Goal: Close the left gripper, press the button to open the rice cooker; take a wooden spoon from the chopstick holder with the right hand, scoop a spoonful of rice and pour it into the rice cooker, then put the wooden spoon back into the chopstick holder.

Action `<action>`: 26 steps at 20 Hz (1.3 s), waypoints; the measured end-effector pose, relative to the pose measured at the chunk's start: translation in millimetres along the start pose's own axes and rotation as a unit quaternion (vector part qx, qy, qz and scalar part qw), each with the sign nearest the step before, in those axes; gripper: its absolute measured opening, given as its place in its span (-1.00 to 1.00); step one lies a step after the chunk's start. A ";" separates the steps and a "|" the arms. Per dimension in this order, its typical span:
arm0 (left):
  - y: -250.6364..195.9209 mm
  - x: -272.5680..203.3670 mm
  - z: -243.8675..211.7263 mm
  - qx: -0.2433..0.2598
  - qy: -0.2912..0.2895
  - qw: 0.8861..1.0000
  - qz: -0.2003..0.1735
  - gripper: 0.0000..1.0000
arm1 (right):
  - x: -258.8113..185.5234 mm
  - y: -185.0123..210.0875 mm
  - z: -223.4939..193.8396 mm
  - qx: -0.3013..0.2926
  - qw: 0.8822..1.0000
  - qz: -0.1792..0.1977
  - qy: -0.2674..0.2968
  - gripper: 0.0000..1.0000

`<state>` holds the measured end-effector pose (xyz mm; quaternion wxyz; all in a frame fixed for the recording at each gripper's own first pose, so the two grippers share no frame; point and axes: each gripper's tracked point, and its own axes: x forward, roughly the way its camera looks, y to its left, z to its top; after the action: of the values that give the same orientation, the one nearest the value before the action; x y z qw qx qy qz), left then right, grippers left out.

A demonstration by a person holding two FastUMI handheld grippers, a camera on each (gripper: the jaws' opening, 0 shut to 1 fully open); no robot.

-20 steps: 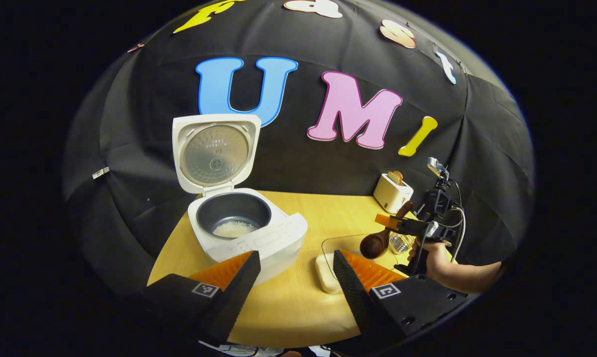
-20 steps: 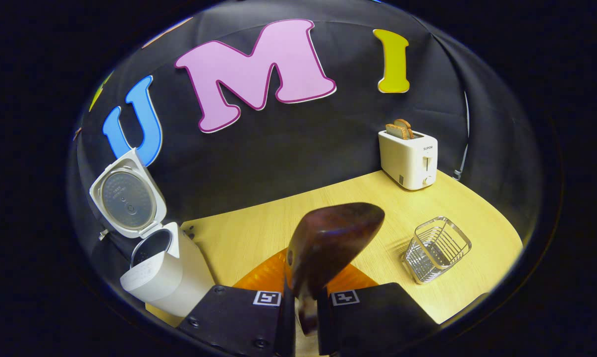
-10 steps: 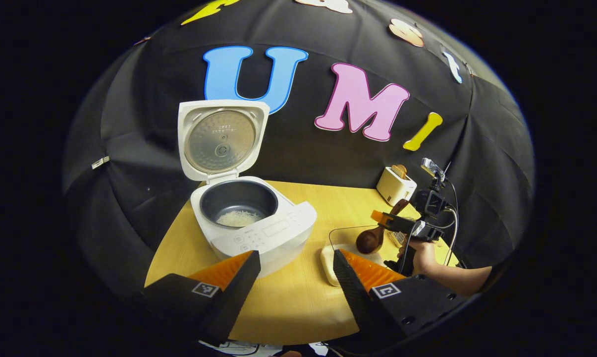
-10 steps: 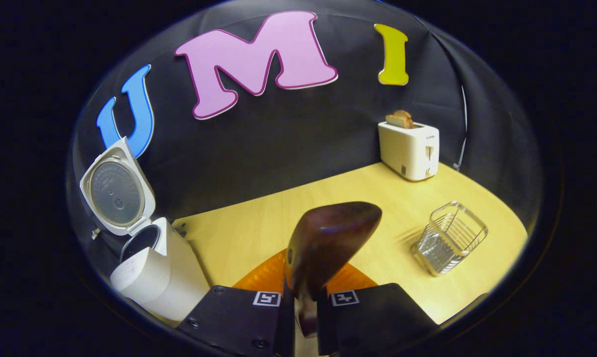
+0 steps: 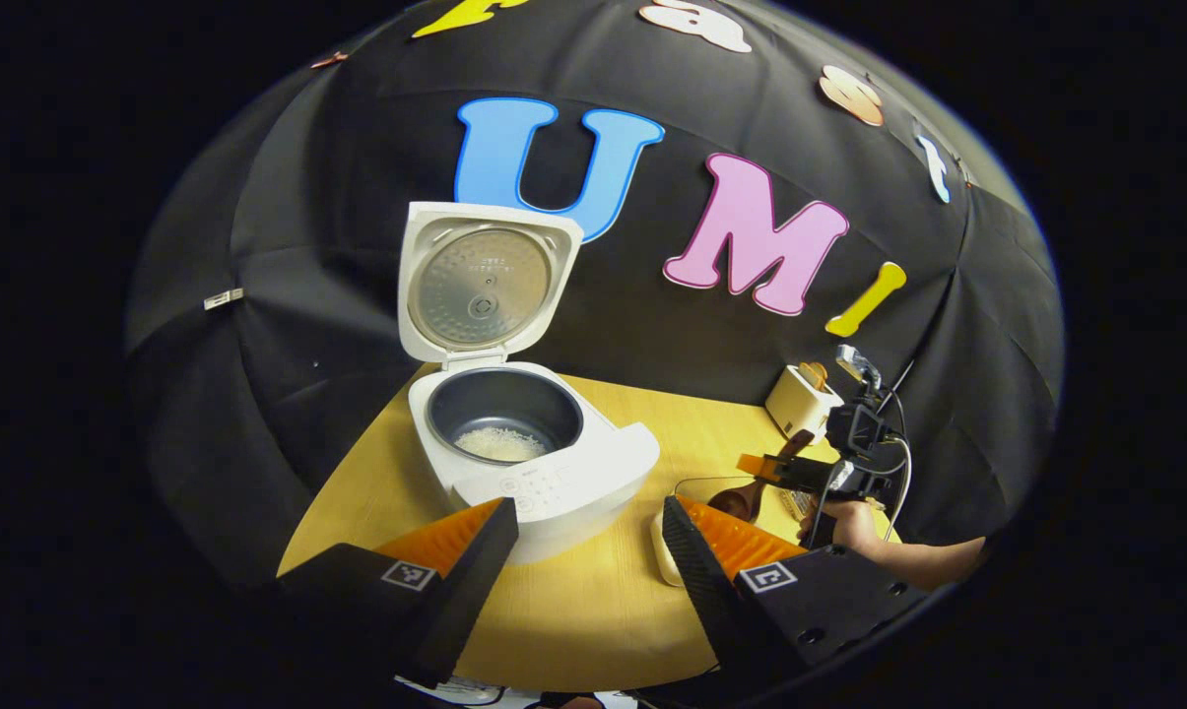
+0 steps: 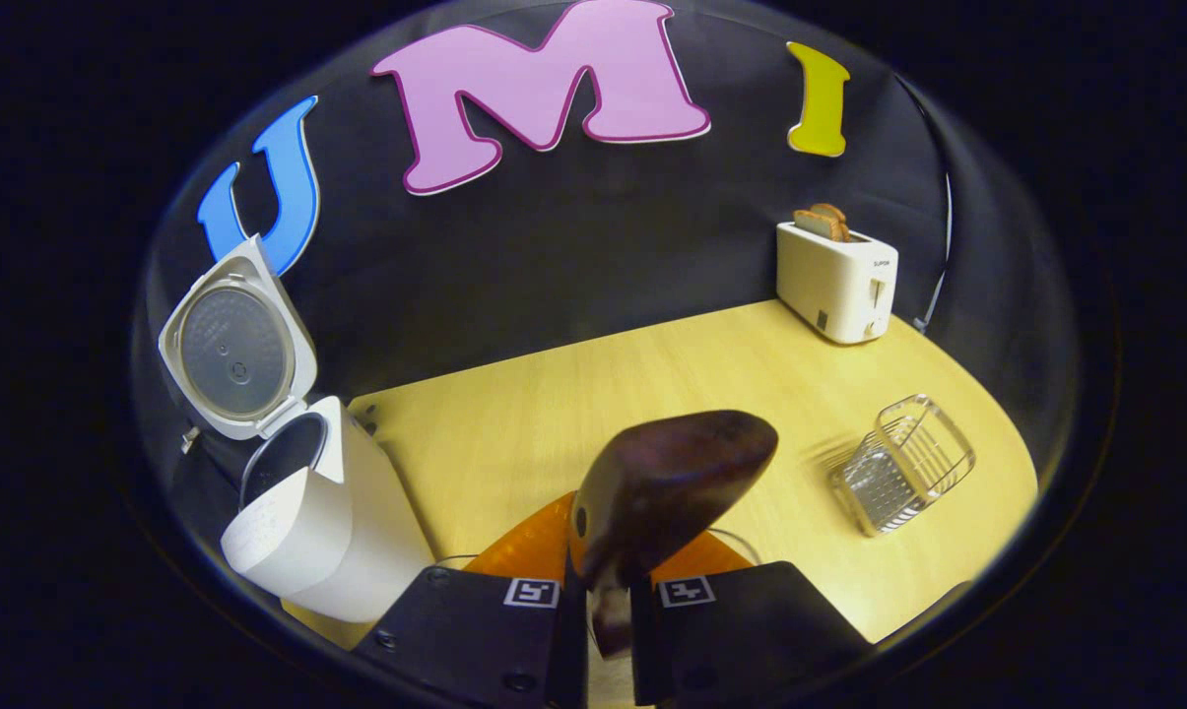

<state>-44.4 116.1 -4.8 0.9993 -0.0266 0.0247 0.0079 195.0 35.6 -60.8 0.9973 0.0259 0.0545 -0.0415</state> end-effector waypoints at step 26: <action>10.9 -11.9 -12.4 -0.071 0.000 0.997 0.008 0.92 | -48.2 74.5 -83.6 0.094 0.979 0.117 0.139 -0.78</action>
<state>-57.0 126.2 -17.2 0.9948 -0.0978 0.0241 0.0172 144.7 118.3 -134.8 0.9710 0.1315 0.1853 0.0745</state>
